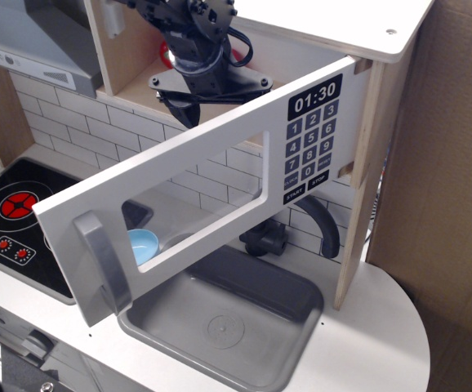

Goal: Close microwave

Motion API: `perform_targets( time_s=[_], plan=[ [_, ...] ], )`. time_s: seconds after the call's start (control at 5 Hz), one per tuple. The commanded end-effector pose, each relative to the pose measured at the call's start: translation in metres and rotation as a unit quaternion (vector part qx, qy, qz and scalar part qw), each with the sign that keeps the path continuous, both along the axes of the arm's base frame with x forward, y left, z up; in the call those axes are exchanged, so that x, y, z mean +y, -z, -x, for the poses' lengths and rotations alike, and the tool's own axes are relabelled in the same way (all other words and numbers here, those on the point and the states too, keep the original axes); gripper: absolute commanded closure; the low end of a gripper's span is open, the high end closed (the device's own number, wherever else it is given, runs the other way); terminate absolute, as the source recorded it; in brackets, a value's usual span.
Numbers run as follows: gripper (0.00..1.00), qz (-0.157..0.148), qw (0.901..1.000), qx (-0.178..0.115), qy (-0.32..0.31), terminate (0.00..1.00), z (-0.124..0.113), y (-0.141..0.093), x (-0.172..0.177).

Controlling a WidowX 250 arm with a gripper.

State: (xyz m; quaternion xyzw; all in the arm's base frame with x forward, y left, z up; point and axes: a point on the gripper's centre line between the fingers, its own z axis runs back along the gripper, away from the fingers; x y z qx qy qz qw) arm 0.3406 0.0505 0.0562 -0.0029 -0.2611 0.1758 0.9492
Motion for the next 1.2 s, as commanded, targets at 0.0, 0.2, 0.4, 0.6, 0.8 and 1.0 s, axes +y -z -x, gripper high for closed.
perform_targets(
  time_s=[0.0,0.2,0.4,0.6,0.8,1.0],
  plan=[
    [0.0,0.0,1.0,0.0,0.0,0.0,0.0,0.0,0.0],
    [0.0,0.026,0.9993,0.021,0.018,0.0,0.028,-0.018,-0.017],
    [0.0,0.053,0.9966,0.042,0.046,0.0,0.043,-0.037,-0.024],
    [0.0,0.072,0.993,0.059,0.072,0.0,0.048,-0.067,-0.028],
    [0.0,0.035,0.9899,0.069,0.119,0.0,0.045,-0.1,-0.03],
    [0.0,0.013,0.9791,0.096,0.179,0.0,0.034,-0.117,-0.023]
  ],
)
